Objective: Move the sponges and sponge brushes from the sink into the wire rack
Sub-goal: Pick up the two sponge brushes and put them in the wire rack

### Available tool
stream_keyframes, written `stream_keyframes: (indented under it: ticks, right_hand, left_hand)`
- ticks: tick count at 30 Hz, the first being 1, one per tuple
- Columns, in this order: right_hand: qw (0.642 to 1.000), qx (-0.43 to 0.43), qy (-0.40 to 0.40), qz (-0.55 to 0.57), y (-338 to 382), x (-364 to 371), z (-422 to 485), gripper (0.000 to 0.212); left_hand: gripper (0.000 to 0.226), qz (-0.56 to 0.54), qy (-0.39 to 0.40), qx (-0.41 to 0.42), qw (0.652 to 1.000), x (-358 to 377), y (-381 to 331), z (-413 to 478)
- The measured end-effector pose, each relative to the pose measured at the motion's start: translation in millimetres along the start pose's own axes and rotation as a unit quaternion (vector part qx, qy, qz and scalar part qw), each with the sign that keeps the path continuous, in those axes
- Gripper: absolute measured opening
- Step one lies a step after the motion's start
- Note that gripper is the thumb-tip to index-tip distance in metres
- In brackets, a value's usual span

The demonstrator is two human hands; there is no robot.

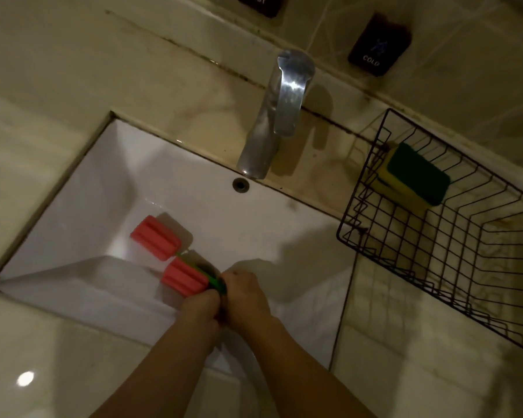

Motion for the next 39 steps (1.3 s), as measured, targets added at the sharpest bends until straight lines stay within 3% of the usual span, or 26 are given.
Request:
stream_keyframes:
  ticks: [3, 8, 15, 19, 22, 25, 29, 34, 39]
  right_hand:
    - [1.0, -0.008, 0.003, 0.008, 3.2, -1.0, -3.3, 0.028]
    - [0.996, -0.024, 0.003, 0.087, 7.8, -9.6, -12.4, 0.013]
    - [0.977, -0.024, -0.08, 0.194, -1.4, -59.9, -53.0, 0.016]
    - [0.97, -0.015, -0.099, 0.222, -15.6, -90.4, -77.2, 0.016]
    - [0.96, -0.009, -0.137, 0.246, -31.0, -118.8, -105.9, 0.012]
    - [0.948, -0.006, -0.181, 0.262, -47.7, -145.7, -139.2, 0.025]
    - [0.931, -0.007, -0.261, 0.256, -70.9, -184.7, -181.2, 0.026]
    - [0.911, -0.026, -0.284, 0.297, -95.4, -229.5, -217.0, 0.027]
    - [0.9, 0.014, -0.339, 0.273, -146.7, -275.2, -233.6, 0.019]
  left_hand:
    - [0.046, 0.011, 0.001, 0.0, 1.0, -1.4, -1.4, -4.6]
    - [0.043, 0.004, 0.003, 0.027, 1.0, -4.1, -11.8, -28.5]
    - [0.036, 0.015, 0.029, 0.082, 0.996, -11.6, -15.0, -80.6]
    - [0.018, 0.03, 0.071, 0.125, 0.989, -6.1, -9.9, -112.2]
    - [0.017, 0.029, 0.109, 0.141, 0.984, 5.7, -1.2, -140.5]
    - [0.009, 0.029, 0.159, 0.156, 0.974, 25.9, 1.8, -168.3]
    - [0.009, 0.025, 0.208, 0.127, 0.97, 57.3, 12.3, -195.6]
    - [0.01, 0.036, 0.262, 0.108, 0.958, 101.6, 30.2, -223.7]
    - [0.012, 0.065, 0.29, 0.108, 0.949, 139.8, 46.8, -241.8]
Point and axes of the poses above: each hand's wrist, its own z-axis towards the middle knuckle, its own x-axis out of the palm, y = z × x, the point moved 8 cm from there along z, towards the middle knuckle
